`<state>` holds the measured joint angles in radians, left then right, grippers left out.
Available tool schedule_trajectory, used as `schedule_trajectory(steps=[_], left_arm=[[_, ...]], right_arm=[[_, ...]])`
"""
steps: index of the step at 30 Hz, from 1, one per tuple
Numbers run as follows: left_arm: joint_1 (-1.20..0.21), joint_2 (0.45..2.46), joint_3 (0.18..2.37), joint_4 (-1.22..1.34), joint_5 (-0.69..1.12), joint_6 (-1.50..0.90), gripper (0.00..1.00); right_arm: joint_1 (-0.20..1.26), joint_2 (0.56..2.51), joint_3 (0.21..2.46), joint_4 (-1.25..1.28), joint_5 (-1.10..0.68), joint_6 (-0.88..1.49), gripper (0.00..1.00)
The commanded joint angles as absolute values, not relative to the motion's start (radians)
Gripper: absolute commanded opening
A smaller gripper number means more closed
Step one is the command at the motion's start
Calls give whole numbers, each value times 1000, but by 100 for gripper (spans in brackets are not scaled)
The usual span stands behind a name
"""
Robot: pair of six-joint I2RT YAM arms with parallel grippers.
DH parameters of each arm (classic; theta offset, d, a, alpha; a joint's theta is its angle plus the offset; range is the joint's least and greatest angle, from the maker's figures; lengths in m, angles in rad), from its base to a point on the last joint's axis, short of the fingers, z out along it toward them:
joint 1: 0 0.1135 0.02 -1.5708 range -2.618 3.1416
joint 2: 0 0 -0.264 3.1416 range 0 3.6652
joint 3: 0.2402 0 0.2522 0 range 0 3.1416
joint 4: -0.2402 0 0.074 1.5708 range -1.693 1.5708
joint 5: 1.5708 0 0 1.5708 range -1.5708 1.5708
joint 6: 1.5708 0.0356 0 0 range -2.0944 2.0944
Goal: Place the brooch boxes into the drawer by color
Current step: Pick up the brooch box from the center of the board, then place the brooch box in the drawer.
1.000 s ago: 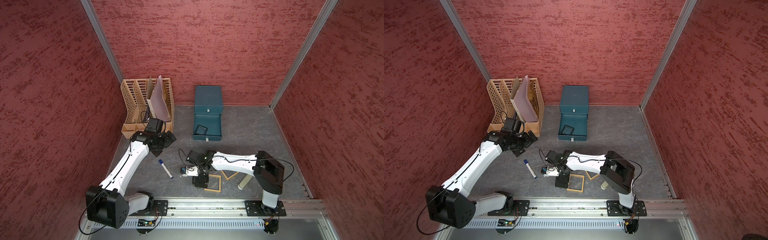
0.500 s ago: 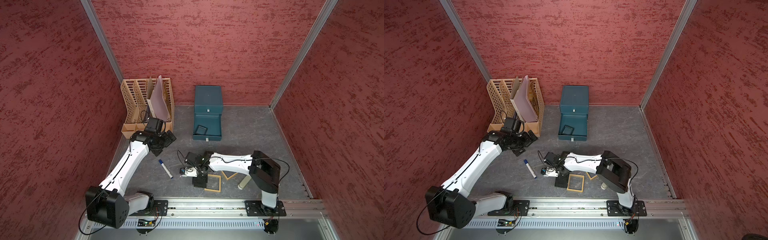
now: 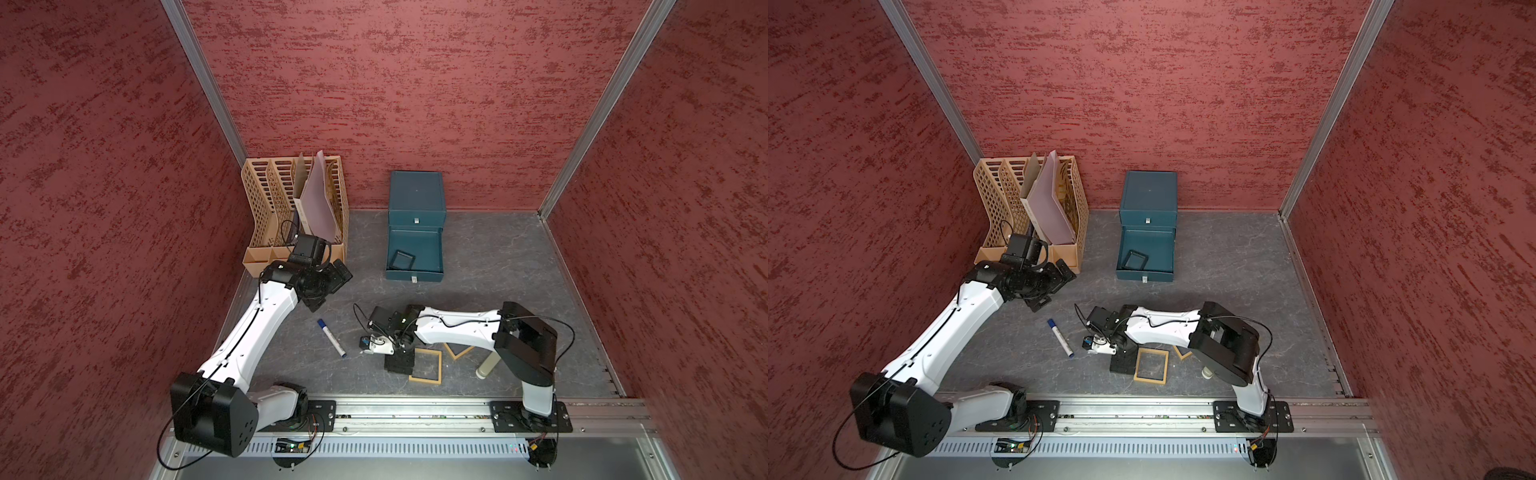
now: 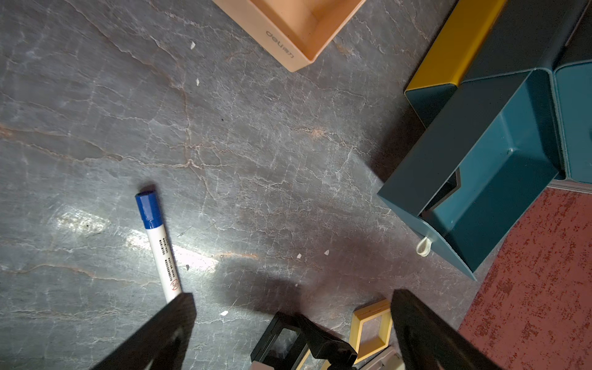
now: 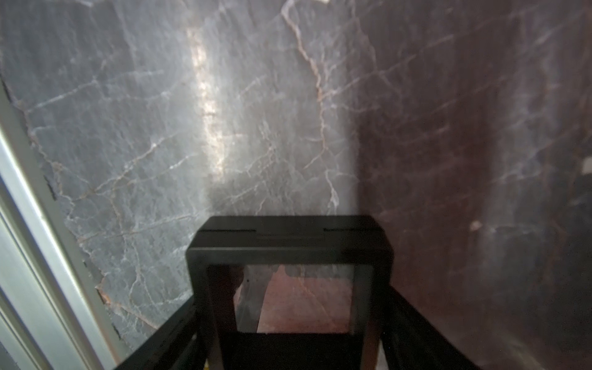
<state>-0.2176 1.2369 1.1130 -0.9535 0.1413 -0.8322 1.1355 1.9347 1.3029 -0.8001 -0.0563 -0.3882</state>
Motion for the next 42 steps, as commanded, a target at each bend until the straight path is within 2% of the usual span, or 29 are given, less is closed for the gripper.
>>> schedule_trajectory(steps=[1,4,24,33,42], left_arm=[[-211,1238,1137,-956,146,-819,100],[-210,1239,1132,-954,147,-821,100],[-219,1299,1127,-890,189,-808,100],[-235,1332,1148,-865,195,-827,100],[-286,1381,1158,-826,189,-857,100]], right_arm=[[1144,1940,1328,-785,-20,-364,79],[1144,1943,1337,-790,-17,-348,71],[1124,1771,1457,-825,35,-135,72],[1018,1738,1602,-871,88,-15,66],[856,1815,1820,-951,130,154,60]])
